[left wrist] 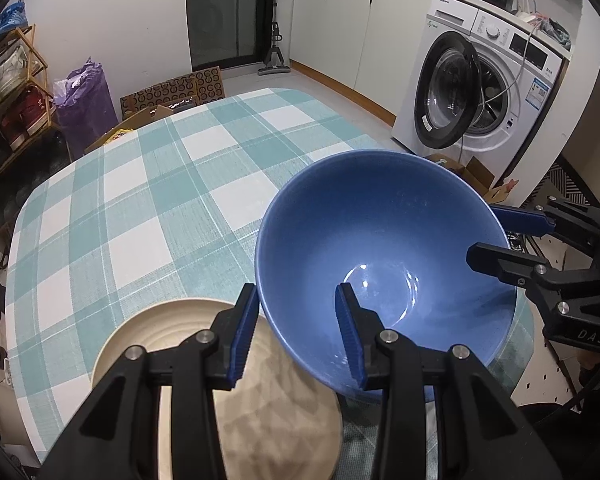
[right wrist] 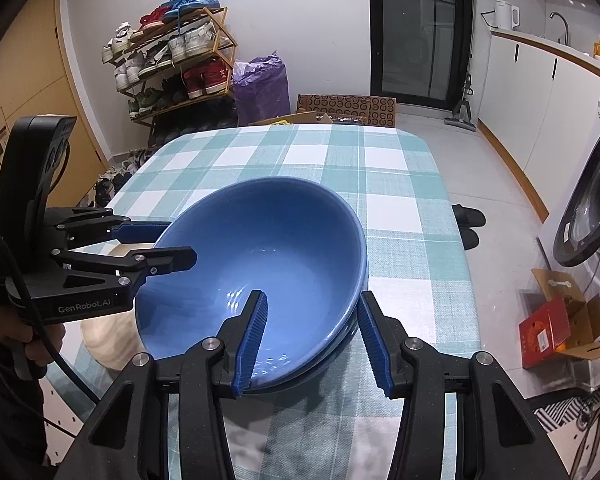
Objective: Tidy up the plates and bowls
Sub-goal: 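Set the blue bowl into the bowl stack and open both grippers, then move both grippers to opposite points of the bowl stack rim and close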
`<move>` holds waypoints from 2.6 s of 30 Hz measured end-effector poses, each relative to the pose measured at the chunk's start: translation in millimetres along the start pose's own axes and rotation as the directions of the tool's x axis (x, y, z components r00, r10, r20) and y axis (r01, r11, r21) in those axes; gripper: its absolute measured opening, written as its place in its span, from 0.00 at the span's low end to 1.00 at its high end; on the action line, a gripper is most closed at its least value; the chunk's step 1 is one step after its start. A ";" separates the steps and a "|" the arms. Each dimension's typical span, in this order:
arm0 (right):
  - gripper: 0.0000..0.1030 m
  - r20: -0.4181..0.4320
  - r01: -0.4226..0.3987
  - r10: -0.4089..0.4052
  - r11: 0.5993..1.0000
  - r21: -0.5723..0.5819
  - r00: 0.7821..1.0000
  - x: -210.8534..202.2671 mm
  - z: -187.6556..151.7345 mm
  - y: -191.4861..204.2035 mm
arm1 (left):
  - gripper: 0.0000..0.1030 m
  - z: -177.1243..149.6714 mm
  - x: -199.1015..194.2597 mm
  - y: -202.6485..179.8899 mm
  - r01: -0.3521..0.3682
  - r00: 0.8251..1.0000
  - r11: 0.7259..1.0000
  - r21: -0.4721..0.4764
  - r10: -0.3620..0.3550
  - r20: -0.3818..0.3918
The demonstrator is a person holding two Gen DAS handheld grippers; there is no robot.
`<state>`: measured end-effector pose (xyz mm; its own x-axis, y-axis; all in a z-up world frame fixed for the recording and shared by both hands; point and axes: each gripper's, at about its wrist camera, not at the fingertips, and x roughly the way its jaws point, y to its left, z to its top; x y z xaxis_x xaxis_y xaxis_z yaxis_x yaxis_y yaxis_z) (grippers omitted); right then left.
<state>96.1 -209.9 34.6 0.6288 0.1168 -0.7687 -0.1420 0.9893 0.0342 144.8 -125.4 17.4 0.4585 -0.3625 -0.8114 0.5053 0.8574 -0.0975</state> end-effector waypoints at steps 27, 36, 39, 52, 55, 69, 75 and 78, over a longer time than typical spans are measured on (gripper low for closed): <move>0.65 0.043 0.009 -0.007 0.999 -0.038 0.999 -2.5 -7.8 -0.5 | 0.57 -4.7 -1.8 2.9 0.048 0.999 0.999 -0.020 -0.048 0.017; 0.86 0.073 -0.013 0.012 1.000 0.014 0.997 -4.3 -10.9 -14.3 | 0.75 -4.6 -11.1 12.9 0.042 0.998 0.997 -0.060 -0.038 0.054; 0.90 0.089 -0.032 0.029 0.999 0.039 0.996 -4.3 -12.4 -19.5 | 0.76 -5.7 -12.9 15.3 0.052 0.997 0.996 -0.067 -0.048 0.056; 0.99 0.122 -0.108 0.088 0.979 0.173 0.989 15.0 -23.5 -41.7 | 1.00 -13.4 -0.2 26.1 0.055 0.997 0.989 -0.140 -0.048 0.058; 0.99 0.117 -0.114 0.093 0.976 0.186 0.989 19.6 -26.1 -44.3 | 1.00 -14.6 4.8 25.3 0.074 0.996 0.986 -0.148 -0.067 0.050; 0.99 0.076 -0.156 0.143 0.963 0.218 0.987 38.3 -28.6 -46.4 | 1.00 -13.8 22.2 24.2 0.145 0.989 0.969 -0.200 -0.143 0.025; 0.99 0.062 -0.198 0.189 0.954 0.224 0.980 45.5 -28.5 -46.0 | 1.00 -14.9 27.7 23.2 0.170 0.985 0.962 -0.215 -0.173 0.005; 0.99 0.057 -0.207 0.199 0.952 0.226 0.978 45.8 -29.6 -45.2 | 0.99 -14.3 28.8 21.7 0.188 0.981 0.959 -0.212 -0.193 0.001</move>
<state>108.7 -251.8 -21.0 0.6309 0.3159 -0.7087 -0.0924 0.9375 0.3356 158.5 -112.0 -16.3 0.3533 -0.5212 -0.7769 0.4163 0.8313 -0.3684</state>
